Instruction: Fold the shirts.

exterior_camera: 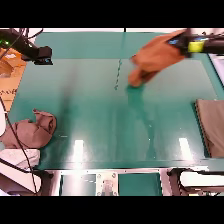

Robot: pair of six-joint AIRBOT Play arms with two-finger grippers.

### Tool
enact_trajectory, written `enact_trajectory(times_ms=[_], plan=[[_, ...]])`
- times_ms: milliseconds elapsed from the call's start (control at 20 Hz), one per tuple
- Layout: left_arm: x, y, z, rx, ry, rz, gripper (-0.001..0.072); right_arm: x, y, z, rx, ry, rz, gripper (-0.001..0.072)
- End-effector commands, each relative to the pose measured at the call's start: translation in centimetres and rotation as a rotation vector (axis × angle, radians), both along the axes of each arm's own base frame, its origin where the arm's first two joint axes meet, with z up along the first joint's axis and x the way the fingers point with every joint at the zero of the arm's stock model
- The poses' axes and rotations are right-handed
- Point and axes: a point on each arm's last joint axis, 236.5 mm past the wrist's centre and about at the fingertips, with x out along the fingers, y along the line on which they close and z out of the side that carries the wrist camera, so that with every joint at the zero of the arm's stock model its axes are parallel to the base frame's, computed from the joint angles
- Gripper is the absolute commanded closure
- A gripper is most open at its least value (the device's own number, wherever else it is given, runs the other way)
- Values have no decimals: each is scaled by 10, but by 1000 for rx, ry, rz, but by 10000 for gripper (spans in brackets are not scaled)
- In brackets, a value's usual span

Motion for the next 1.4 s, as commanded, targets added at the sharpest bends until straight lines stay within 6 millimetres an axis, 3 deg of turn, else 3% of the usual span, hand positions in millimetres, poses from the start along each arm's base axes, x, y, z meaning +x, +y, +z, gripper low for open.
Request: enact_trajectory(times_ms=[0, 150, 250, 450, 550, 650, 850, 950, 1050, 1200, 1350], plan=[[-4, 0, -1, 1, 15, -5, 678, -35, -121, 9, -53, 72, -272, 688], [-6, -1, -1, -3, 24, -9, 677, -60, -211, -13, 38, 143, -521, 688], [-6, -1, -1, -3, 24, -9, 678, -86, -261, -35, 108, 192, -673, 688], [-5, -1, -1, -3, 21, -8, 678, -135, -317, -70, 188, 263, -840, 687], [-4, -1, -1, -3, 16, -6, 677, -147, -329, -78, 205, 276, -876, 687], [-4, -1, -1, -3, 17, -6, 678, -143, -333, -71, 186, 226, -873, 687], [-4, -1, -1, -3, 18, -6, 678, -119, -349, -13, 260, -12, -906, 687], [-4, -1, -1, -3, 18, -7, 678, -118, -356, 1, 252, -53, -924, 687], [-4, -1, -1, -3, 18, -6, 678, -119, -356, 1, 250, -51, -928, 687], [-6, -1, -1, -3, 23, -8, 678, -130, -357, -17, 285, 2, -985, 688], [-10, -1, -3, -1, 42, -14, 678, -160, -363, -38, 321, 17, -1101, 688]])
